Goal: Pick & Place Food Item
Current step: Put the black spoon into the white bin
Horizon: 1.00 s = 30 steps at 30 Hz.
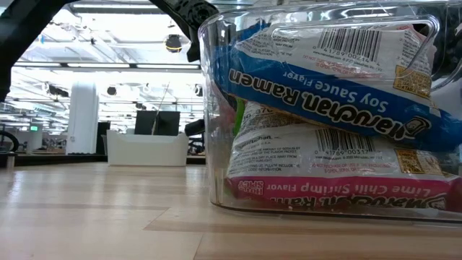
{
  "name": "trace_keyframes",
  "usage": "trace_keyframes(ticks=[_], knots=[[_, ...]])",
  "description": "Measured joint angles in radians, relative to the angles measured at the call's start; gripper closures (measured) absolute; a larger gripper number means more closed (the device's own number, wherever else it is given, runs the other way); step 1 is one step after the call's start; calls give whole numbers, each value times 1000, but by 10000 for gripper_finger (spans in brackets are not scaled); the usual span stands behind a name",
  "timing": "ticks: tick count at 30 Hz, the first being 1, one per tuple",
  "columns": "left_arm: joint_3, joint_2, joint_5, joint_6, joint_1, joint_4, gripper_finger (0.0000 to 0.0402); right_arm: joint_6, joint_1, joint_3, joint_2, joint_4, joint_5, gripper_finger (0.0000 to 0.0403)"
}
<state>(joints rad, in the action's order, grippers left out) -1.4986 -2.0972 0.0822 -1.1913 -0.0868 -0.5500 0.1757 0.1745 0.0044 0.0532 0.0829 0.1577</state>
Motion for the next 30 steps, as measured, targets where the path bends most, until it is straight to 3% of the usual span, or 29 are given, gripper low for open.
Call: trace_keyframes(ticks=[12,24,30], knots=[[0,0,49,53,-1,-9,395,0,0,0,0,0,0,403],[50,2,50,56,2,31,302,0,0,0,0,0,0,403],[68,2,54,56,3,62,278,0,0,0,0,0,0,403]])
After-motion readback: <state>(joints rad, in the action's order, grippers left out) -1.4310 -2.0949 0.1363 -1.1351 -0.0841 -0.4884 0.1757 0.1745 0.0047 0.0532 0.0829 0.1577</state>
